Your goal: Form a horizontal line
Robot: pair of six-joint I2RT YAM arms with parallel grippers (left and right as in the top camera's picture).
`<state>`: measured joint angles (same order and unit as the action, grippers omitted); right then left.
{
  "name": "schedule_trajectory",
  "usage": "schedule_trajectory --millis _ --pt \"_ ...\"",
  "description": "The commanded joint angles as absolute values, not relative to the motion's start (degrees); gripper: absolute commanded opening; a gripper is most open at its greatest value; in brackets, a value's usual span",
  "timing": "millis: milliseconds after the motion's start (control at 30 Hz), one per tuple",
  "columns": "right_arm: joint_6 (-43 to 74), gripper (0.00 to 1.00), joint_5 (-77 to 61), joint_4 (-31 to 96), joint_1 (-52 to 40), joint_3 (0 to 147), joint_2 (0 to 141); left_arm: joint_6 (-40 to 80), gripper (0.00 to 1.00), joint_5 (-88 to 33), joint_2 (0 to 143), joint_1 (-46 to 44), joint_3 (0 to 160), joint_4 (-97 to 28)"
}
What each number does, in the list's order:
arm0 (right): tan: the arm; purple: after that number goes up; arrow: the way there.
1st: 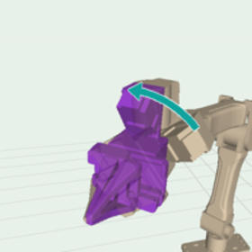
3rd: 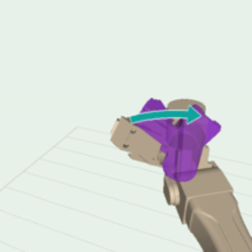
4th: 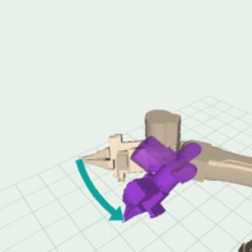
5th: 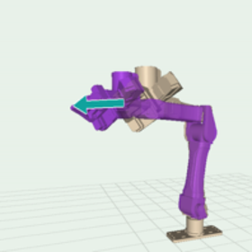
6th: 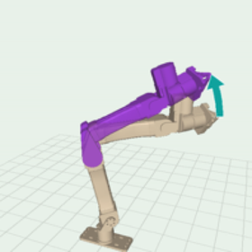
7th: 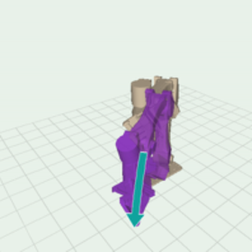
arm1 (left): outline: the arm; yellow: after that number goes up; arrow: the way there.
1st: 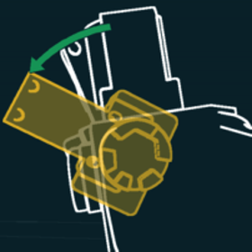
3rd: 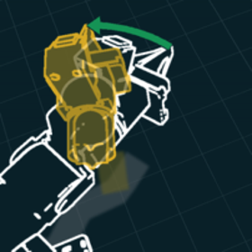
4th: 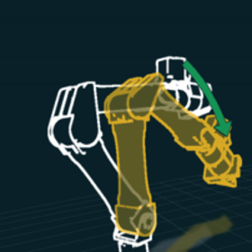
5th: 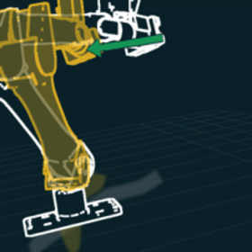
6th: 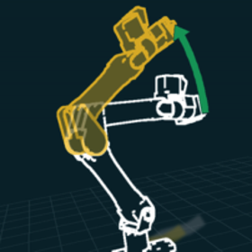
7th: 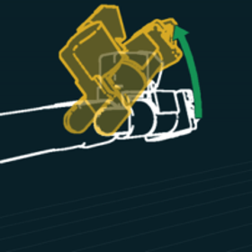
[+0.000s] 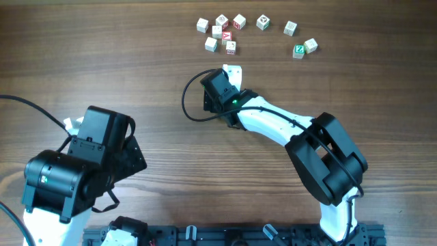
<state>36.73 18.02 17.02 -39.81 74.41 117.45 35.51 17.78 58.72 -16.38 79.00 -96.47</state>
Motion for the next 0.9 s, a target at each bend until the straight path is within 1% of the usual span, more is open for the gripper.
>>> schedule_trajectory --millis 0,167,300,867 --pt "36.0 0.93 18.0 16.8 -39.7 75.0 118.7 36.5 1.0 18.7 58.9 -16.1 78.8 -96.5" --pt "36.1 0.93 17.9 16.7 -39.7 75.0 118.7 36.5 1.0 18.7 58.9 -16.1 78.8 -96.5" --pt "36.2 0.99 17.9 16.7 -39.7 75.0 118.7 36.5 1.0 18.7 58.9 -16.1 78.8 -96.5" --pt "36.6 0.99 18.0 16.2 -39.7 75.0 118.7 36.5 1.0 18.7 58.9 -16.1 78.8 -96.5"
